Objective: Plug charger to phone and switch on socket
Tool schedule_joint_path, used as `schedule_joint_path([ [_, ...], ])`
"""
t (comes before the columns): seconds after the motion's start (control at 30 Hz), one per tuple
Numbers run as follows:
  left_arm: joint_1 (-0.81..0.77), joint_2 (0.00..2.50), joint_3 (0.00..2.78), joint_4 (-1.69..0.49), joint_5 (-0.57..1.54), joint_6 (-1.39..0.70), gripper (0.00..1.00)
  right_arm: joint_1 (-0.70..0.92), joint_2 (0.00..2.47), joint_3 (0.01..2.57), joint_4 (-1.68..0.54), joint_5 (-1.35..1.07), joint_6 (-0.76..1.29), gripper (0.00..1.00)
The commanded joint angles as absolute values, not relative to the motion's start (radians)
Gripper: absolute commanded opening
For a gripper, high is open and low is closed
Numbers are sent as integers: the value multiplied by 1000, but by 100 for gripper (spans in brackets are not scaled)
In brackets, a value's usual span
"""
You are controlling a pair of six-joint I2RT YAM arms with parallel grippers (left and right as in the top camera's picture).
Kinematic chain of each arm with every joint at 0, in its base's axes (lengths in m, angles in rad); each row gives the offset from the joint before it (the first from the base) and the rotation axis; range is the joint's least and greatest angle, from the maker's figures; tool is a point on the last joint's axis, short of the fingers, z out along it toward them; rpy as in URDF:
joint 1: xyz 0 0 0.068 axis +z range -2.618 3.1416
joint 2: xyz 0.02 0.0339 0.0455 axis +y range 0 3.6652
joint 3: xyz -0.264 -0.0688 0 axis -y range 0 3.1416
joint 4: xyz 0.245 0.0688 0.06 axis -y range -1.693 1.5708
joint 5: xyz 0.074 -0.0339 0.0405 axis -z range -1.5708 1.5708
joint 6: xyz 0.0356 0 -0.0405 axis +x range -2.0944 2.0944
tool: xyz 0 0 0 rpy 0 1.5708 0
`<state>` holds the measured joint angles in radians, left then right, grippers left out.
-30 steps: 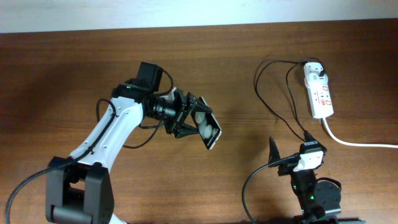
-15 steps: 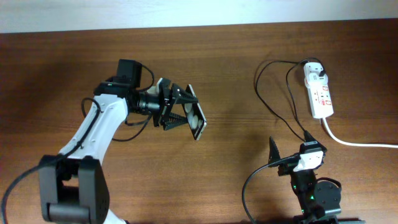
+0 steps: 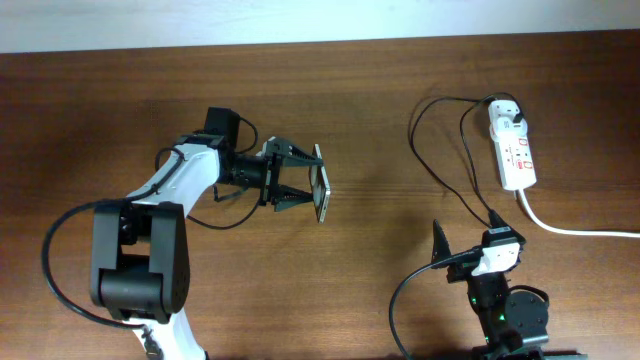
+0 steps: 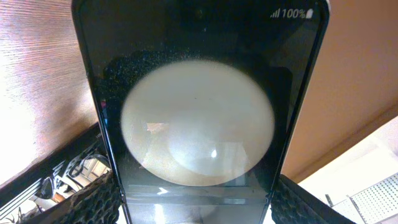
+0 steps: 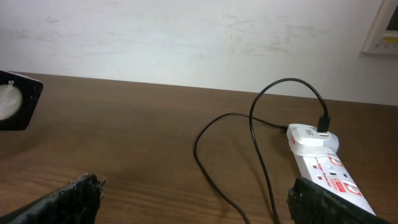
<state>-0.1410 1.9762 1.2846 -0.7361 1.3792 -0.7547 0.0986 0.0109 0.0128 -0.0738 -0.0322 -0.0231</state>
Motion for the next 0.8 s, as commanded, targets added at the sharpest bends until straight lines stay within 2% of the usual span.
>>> schedule_joint_path([
  [0.0, -141, 1975, 1287, -733, 1409, -734, 68, 91, 3, 6, -75, -41, -19, 99],
  [0.3, -141, 1975, 1287, -738, 1452, -702, 68, 91, 3, 6, -73, -79, 1, 99],
  [0.33, -141, 1975, 1287, -738, 1452, -702, 68, 91, 3, 6, -70, -110, 92, 99],
  [0.43, -141, 1975, 1287, -738, 1452, -702, 68, 91, 3, 6, -51, -354, 632, 99],
  [0.53, -141, 1975, 1287, -738, 1451, -702, 68, 91, 3, 6, -47, -672, 826, 99],
  [0.63, -141, 1975, 1287, -738, 1451, -702, 68, 91, 3, 6, -48, -934, 1155, 99],
  [0.73, -141, 1975, 1287, -738, 1451, -702, 67, 91, 3, 6, -40, -910, 1167, 99],
  [0.77, -141, 1975, 1287, -738, 1447, -702, 67, 91, 3, 6, -41, -919, 1039, 99],
])
